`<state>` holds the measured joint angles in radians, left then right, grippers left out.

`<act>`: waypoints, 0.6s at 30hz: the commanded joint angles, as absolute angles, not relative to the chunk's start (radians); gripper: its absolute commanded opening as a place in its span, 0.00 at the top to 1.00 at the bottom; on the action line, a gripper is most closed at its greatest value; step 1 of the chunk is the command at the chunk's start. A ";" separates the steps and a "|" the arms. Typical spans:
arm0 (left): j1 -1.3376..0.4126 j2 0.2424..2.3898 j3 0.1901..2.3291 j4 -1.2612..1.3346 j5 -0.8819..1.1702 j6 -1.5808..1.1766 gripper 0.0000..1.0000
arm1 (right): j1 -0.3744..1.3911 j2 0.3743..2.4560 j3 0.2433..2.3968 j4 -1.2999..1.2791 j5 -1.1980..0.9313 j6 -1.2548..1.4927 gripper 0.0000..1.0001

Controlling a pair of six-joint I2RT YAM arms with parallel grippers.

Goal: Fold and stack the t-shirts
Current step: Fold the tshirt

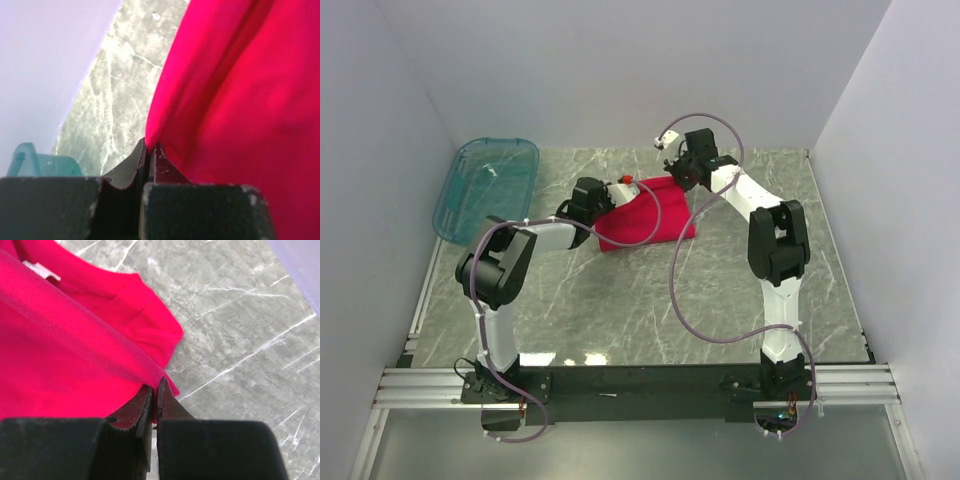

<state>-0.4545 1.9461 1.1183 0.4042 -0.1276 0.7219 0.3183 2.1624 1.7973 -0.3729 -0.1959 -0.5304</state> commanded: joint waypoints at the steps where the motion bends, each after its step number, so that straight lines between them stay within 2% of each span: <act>1: -0.443 1.953 1.150 0.466 -0.184 0.736 1.00 | 0.314 2.170 1.844 -0.301 -0.160 -0.486 1.00; 18: -0.430 2.014 1.255 0.410 -0.186 0.741 0.99 | 0.314 2.207 1.901 -0.318 -0.141 -0.472 1.00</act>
